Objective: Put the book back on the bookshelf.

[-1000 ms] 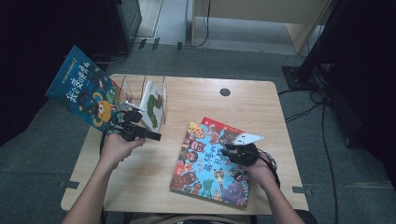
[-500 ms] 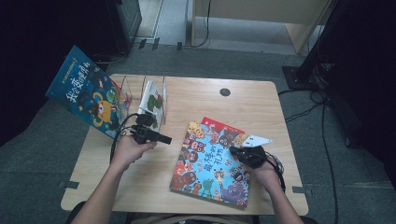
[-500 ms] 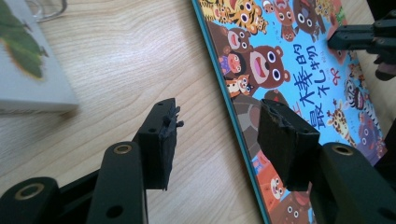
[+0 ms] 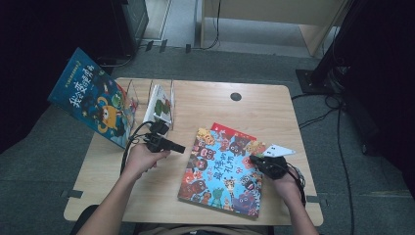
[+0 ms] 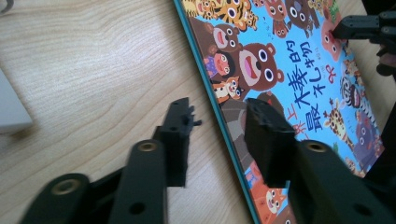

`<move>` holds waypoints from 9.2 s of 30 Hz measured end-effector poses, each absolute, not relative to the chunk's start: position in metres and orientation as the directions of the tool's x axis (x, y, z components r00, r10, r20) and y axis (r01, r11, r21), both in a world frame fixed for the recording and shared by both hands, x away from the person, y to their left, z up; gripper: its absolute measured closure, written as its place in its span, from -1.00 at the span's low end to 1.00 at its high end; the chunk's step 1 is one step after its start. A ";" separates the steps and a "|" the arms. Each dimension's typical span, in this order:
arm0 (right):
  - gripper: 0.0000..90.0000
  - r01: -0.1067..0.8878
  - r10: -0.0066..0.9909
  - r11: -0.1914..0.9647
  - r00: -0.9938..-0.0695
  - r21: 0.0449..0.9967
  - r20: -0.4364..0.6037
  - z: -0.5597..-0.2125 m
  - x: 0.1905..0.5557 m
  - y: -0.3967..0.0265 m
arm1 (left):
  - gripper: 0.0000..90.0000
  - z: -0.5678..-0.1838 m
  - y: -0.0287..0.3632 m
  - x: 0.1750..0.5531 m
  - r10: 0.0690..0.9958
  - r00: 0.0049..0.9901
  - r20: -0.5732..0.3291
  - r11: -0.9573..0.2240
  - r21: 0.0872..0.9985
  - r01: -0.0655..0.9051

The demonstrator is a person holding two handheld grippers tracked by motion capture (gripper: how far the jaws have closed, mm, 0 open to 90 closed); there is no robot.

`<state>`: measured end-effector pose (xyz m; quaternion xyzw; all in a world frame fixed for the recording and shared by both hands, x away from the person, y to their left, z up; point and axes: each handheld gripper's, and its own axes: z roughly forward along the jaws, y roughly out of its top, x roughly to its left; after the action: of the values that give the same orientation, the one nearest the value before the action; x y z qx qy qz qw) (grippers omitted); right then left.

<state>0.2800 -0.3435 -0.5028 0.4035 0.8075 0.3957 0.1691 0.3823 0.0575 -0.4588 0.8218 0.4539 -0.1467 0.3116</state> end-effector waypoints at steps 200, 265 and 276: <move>1.00 0.528 0.668 0.375 -0.724 0.762 0.173 -0.513 0.292 -0.282 | 0.34 -0.349 0.059 0.384 0.665 0.445 -0.600 -0.343 0.284 0.895; 0.23 0.378 0.541 0.494 -0.839 0.783 0.064 -0.513 0.293 -0.252 | 0.82 -0.150 0.133 0.446 0.766 0.398 -0.504 -0.312 0.249 0.917; 0.29 0.372 0.540 0.494 -0.840 0.785 0.058 -0.513 0.292 -0.254 | 0.82 -0.107 0.244 0.452 0.891 0.193 -0.411 -0.082 0.273 0.958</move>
<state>0.2923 -0.2535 -0.5133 0.2656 0.8588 0.4269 0.0981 0.4519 0.2437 -0.1067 0.7322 0.6314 -0.0689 0.2459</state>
